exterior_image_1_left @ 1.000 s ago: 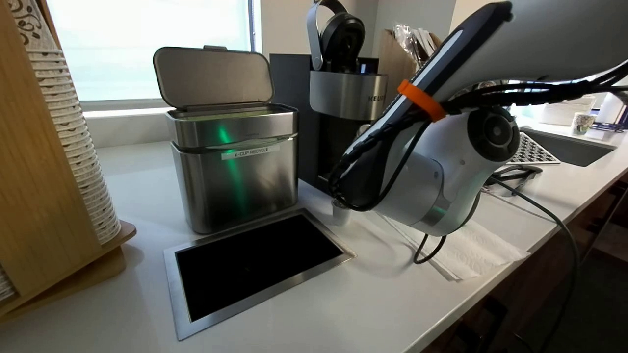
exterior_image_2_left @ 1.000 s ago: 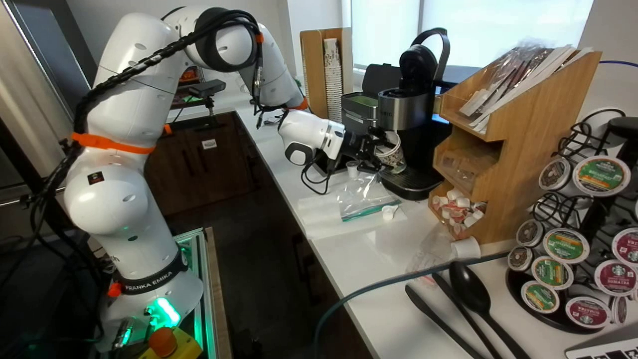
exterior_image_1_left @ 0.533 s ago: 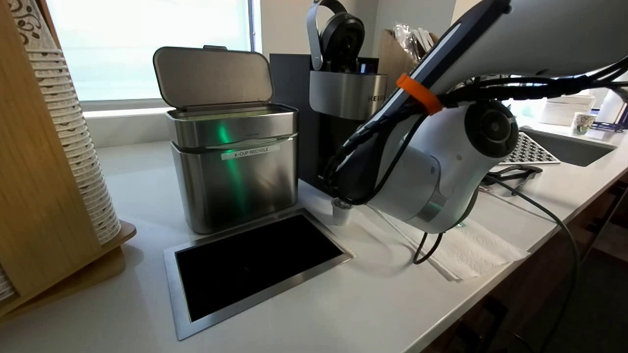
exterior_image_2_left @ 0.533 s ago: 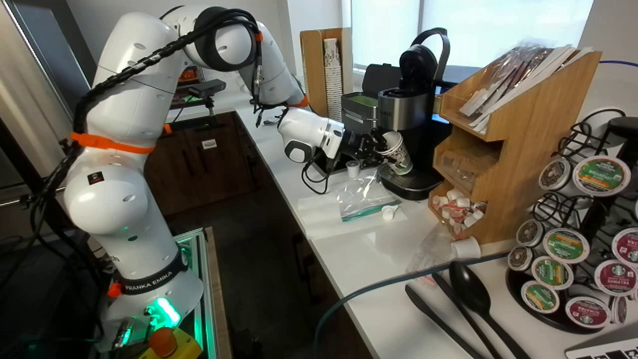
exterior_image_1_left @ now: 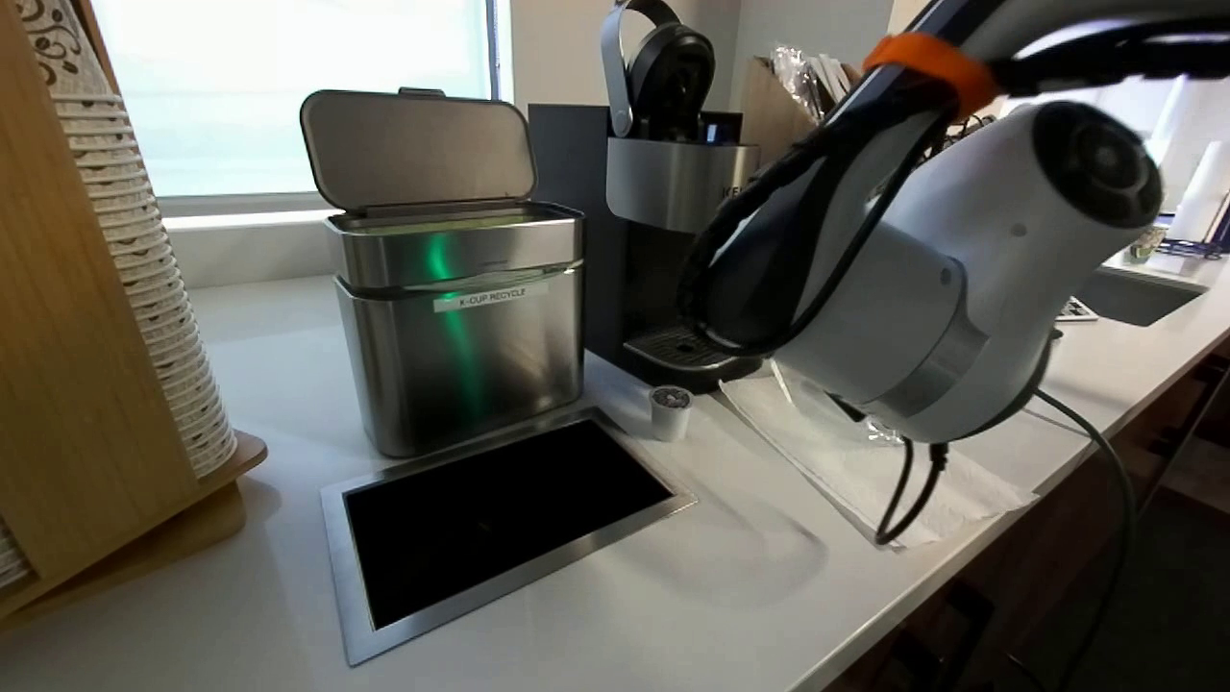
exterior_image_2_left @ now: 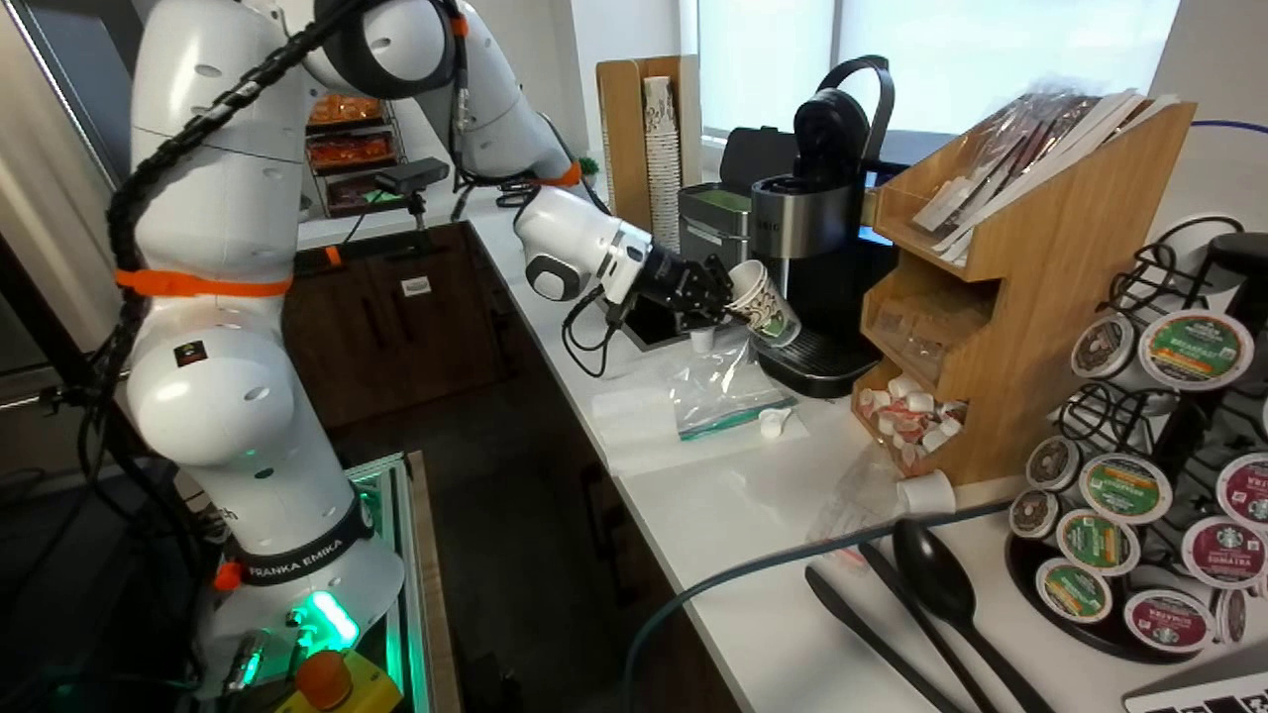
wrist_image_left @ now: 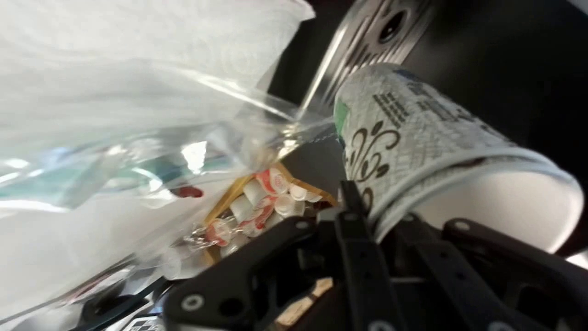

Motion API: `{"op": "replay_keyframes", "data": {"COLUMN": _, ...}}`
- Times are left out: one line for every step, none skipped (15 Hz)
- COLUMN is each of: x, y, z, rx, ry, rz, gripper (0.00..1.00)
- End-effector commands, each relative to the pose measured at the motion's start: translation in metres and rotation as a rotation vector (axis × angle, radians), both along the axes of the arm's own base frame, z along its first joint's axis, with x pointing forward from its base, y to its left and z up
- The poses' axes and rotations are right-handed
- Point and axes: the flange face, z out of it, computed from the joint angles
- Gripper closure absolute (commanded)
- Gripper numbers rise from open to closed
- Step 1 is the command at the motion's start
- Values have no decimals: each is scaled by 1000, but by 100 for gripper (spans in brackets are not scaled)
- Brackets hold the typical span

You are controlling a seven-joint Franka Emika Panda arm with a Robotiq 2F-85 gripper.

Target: Pick up the cup from the coffee marker and put it on the counter

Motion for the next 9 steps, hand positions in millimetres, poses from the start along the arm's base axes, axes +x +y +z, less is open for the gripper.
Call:
{"op": "replay_keyframes", "data": {"x": -68, "y": -34, "z": 31, "rx": -5, "ry": 115, "rz": -92, "gripper": 98}}
{"op": "replay_keyframes", "data": {"x": -80, "y": -44, "z": 46, "rx": -33, "ry": 99, "rz": -149, "gripper": 98}}
{"op": "replay_keyframes", "data": {"x": -91, "y": -53, "z": 61, "rx": -52, "ry": 74, "rz": -197, "gripper": 98}}
{"op": "replay_keyframes", "data": {"x": -100, "y": -61, "z": 78, "rx": -63, "ry": 30, "rz": -252, "gripper": 98}}
{"op": "replay_keyframes", "data": {"x": -109, "y": -72, "z": 92, "rx": -60, "ry": 17, "rz": -300, "gripper": 98}}
{"op": "replay_keyframes", "data": {"x": -114, "y": -82, "z": 94, "rx": -33, "ry": 48, "rz": -318, "gripper": 98}}
{"op": "replay_keyframes", "data": {"x": -121, "y": -93, "z": 92, "rx": -2, "ry": 106, "rz": -319, "gripper": 98}}
{"op": "replay_keyframes", "data": {"x": -125, "y": -107, "z": 95, "rx": 37, "ry": 116, "rz": -342, "gripper": 98}}
{"op": "replay_keyframes", "data": {"x": -129, "y": -123, "z": 99, "rx": 117, "ry": 118, "rz": -340, "gripper": 98}}
